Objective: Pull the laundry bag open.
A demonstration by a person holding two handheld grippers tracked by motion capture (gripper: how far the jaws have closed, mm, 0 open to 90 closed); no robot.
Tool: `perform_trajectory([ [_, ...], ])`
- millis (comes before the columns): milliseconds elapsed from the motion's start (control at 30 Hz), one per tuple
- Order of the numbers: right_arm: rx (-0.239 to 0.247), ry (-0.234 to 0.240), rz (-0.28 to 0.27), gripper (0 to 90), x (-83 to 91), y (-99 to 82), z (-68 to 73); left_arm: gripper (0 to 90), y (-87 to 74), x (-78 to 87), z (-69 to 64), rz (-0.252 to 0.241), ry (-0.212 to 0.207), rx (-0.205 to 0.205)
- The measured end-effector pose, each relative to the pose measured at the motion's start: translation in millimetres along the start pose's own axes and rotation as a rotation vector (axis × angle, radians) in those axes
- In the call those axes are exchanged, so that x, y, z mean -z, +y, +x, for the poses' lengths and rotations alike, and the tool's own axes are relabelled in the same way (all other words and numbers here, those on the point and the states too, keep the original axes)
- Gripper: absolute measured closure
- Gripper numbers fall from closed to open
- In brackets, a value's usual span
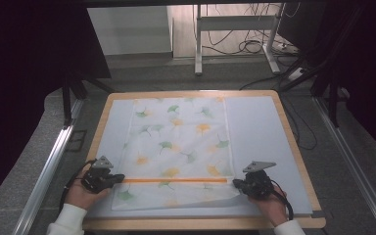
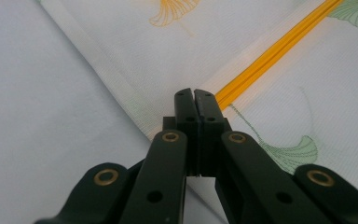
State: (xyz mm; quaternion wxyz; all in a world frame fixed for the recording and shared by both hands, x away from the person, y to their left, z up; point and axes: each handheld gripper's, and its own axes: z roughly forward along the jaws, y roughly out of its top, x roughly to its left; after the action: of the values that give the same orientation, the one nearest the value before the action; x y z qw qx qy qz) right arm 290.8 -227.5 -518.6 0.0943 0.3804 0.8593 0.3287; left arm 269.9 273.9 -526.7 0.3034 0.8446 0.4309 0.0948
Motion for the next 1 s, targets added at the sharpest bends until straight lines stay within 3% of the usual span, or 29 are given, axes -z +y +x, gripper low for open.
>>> perform_trajectory([
  [200,0.002,0.002,-0.002,89.5,-0.1,-0.1,-0.3,90.0,0.0,0.5,0.2,0.006,0.005,-0.011],
  [600,0.003,0.004,-0.001,89.5,-0.1,-0.1,-0.7,90.0,-4.2,2.7,6.2,-0.015,-0.018,0.013],
  [633,0.003,0.005,-0.001,89.6,-0.1,-0.1,-0.7,90.0,-4.3,4.4,5.8,-0.014,-0.009,0.01],
  [700,0.003,0.004,-0.001,89.5,-0.1,0.0,-0.7,90.0,-7.4,6.3,8.0,0.018,0.058,-0.003],
  [767,0.001,0.005,0.0,89.5,-0.1,0.0,-0.9,90.0,-15.0,7.0,15.6,-0.023,-0.002,0.052],
  [800,0.001,0.005,0.0,89.5,-0.1,0.1,-0.9,90.0,-16.9,7.7,17.7,-0.033,-0.018,0.06],
  [1000,-0.001,0.004,-0.002,89.5,0.0,-0.2,-0.8,90.0,-12.6,7.1,15.1,-0.045,-0.024,0.055],
])
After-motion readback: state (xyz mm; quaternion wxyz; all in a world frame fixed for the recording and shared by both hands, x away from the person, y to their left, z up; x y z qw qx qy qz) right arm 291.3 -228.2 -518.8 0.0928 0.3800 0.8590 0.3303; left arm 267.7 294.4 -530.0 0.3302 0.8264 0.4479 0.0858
